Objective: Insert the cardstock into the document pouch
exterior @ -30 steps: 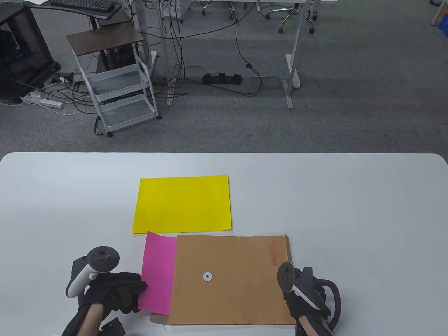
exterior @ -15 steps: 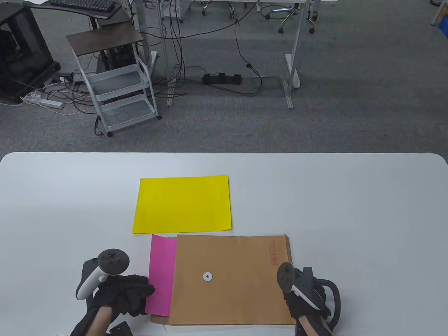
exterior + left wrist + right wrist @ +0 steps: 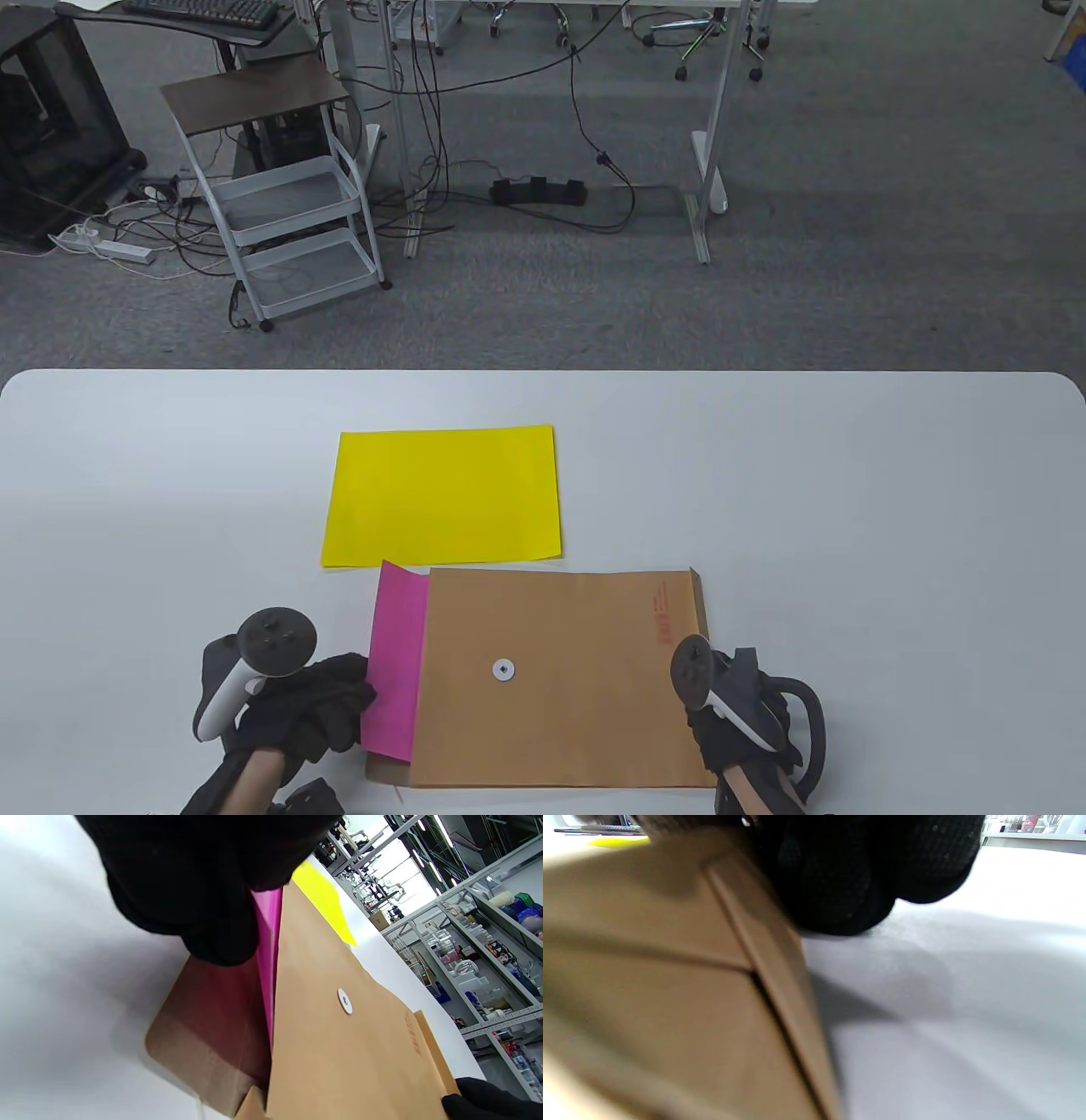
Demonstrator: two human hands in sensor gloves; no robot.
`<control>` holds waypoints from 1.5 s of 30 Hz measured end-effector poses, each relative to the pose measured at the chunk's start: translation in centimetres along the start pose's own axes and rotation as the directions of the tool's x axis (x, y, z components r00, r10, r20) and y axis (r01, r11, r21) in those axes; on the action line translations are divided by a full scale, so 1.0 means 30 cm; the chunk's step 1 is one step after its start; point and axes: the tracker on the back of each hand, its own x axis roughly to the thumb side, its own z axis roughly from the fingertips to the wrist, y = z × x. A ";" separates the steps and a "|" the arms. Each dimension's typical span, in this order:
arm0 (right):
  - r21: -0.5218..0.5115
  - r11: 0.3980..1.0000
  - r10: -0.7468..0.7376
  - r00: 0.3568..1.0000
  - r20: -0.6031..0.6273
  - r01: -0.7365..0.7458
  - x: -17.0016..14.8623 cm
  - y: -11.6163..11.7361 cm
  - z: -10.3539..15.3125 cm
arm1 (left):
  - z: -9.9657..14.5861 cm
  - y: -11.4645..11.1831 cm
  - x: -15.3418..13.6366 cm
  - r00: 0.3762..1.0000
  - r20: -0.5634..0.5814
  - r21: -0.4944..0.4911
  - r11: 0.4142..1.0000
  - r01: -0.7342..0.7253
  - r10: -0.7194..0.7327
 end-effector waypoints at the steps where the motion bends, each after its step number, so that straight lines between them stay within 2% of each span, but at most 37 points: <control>1: 0.001 1.000 -0.002 1.000 0.000 0.002 0.001 0.000 0.000 | -0.003 -0.006 0.001 1.000 0.002 0.000 1.000 0.001 -0.001; 14: 0.004 1.000 -0.007 1.000 0.000 0.007 -0.003 0.000 -0.001 | -0.031 -0.064 0.001 1.000 0.002 -0.009 1.000 0.000 0.000; 22: 0.005 1.000 -0.012 1.000 -0.001 0.012 -0.007 0.000 -0.002 | -0.051 -0.078 -0.015 0.990 0.020 -0.043 0.990 -0.135 0.136; 33: 0.011 0.999 -0.045 0.999 -0.003 0.045 -0.014 0.000 -0.007 | -0.082 -0.090 -0.036 0.949 -0.008 -0.142 0.939 -0.312 0.314; 45: 0.006 0.998 -0.064 0.998 0.001 0.064 -0.019 0.000 -0.007 | -0.108 -0.126 -0.032 0.914 -0.043 -0.204 0.892 -0.402 0.402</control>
